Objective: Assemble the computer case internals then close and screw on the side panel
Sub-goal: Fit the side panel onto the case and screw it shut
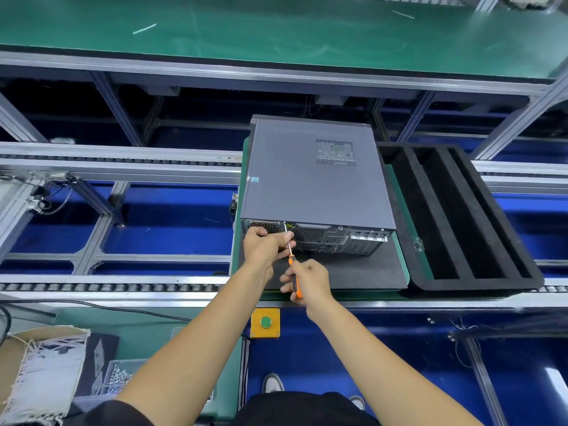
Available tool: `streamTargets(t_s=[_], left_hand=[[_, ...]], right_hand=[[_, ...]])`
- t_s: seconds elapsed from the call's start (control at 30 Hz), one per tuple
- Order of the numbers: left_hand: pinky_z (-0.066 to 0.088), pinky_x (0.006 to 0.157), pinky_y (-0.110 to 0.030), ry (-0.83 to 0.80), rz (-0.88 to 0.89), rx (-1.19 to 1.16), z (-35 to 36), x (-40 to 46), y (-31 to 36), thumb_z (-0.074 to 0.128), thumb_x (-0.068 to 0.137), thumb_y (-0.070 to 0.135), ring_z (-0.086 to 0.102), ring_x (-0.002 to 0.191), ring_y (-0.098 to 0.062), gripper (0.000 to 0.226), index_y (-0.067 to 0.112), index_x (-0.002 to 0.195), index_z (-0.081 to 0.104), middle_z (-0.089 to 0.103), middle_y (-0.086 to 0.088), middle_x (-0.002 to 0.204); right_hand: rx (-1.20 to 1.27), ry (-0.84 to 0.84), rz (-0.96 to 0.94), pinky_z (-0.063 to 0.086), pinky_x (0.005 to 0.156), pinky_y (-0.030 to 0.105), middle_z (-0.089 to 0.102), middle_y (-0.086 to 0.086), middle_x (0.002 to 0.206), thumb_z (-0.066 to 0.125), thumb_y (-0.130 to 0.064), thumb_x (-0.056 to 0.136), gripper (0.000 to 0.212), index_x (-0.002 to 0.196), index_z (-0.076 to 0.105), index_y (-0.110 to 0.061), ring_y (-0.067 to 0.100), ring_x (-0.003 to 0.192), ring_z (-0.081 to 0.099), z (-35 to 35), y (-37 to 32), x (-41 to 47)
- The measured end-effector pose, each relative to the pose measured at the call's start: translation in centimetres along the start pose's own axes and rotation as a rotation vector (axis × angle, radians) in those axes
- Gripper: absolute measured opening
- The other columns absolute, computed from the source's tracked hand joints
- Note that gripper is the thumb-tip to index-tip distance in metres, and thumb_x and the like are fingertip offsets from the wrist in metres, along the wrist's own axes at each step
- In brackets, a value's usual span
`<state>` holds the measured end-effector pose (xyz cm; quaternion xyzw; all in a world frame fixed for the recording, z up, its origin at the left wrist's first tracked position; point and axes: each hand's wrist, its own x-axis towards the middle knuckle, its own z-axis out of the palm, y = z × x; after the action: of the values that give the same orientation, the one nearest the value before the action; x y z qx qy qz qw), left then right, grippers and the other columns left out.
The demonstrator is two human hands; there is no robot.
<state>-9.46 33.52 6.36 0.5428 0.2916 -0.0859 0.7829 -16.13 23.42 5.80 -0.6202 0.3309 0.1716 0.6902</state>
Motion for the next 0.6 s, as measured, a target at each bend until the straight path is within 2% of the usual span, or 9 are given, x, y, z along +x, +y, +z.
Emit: streamTargets(t_s=[0.1,0.2,0.27,0.37,0.43,0.5,0.6], left_hand=[[0.062,0.06,-0.031,0.023,0.039,0.006,0.1,0.1,-0.4,0.078,0.081,-0.007,0.077,0.074,-0.026,0.048,0.016,0.1,0.04,0.077,-0.017,0.089],[0.061,0.06,-0.027,0.017,0.088,0.048,0.3,0.3,-0.8,0.083,0.078,-0.002,0.076,0.07,-0.018,0.048,0.015,0.1,0.044,0.077,-0.008,0.08],[0.062,0.063,-0.028,-0.01,0.073,0.038,0.3,0.6,-1.0,0.084,0.078,0.0,0.075,0.072,-0.017,0.045,0.014,0.103,0.048,0.077,-0.007,0.08],[0.061,0.066,-0.028,-0.085,0.067,0.055,-0.3,1.2,-1.7,0.083,0.082,0.006,0.076,0.081,-0.016,0.043,0.014,0.11,0.051,0.077,-0.006,0.085],[0.06,0.068,-0.027,-0.106,0.098,0.139,-1.3,1.6,-2.5,0.082,0.084,0.011,0.076,0.085,-0.013,0.039,0.018,0.11,0.054,0.077,-0.003,0.084],[0.06,0.071,-0.027,-0.098,0.09,0.225,-2.5,1.9,-3.6,0.08,0.087,0.014,0.076,0.087,-0.014,0.03,0.017,0.109,0.059,0.078,-0.003,0.085],[0.061,0.071,-0.025,-0.046,-0.022,0.232,-3.5,2.5,-5.4,0.076,0.089,0.01,0.077,0.084,-0.017,0.017,0.007,0.102,0.065,0.077,-0.013,0.094]], right_hand=[[0.005,-0.029,-0.01,0.038,0.04,0.022,0.076,0.014,0.077,0.053,-0.019,0.101,0.016,0.092,0.061,-0.008,0.02,0.052,0.066,-0.6,-0.2,0.3],[0.052,-0.096,0.068,0.037,0.04,0.02,0.077,0.016,0.081,0.05,-0.014,0.096,0.019,0.103,0.063,-0.003,0.018,0.052,0.066,-1.1,-0.5,0.5],[0.02,-0.097,0.03,0.037,0.04,0.021,0.078,0.013,0.084,0.052,-0.013,0.094,0.021,0.105,0.066,-0.003,0.019,0.054,0.068,-1.7,-0.5,0.9],[-0.129,-0.025,-0.151,0.038,0.04,0.023,0.076,0.01,0.086,0.057,-0.008,0.092,0.013,0.104,0.062,-0.007,0.021,0.062,0.072,-3.2,-0.6,1.6],[-0.161,0.053,-0.229,0.041,0.042,0.024,0.073,0.012,0.085,0.06,-0.001,0.09,0.015,0.104,0.057,-0.006,0.02,0.065,0.074,-4.4,-0.5,2.4],[-0.143,0.12,-0.269,0.047,0.046,0.024,0.066,0.016,0.087,0.06,0.006,0.09,0.015,0.099,0.055,-0.005,0.015,0.062,0.07,-5.5,-0.5,3.4],[-0.058,0.223,-0.244,0.057,0.059,0.023,0.059,0.015,0.086,0.057,0.013,0.088,0.018,0.094,0.056,-0.004,0.015,0.061,0.061,-6.6,0.2,5.3]])
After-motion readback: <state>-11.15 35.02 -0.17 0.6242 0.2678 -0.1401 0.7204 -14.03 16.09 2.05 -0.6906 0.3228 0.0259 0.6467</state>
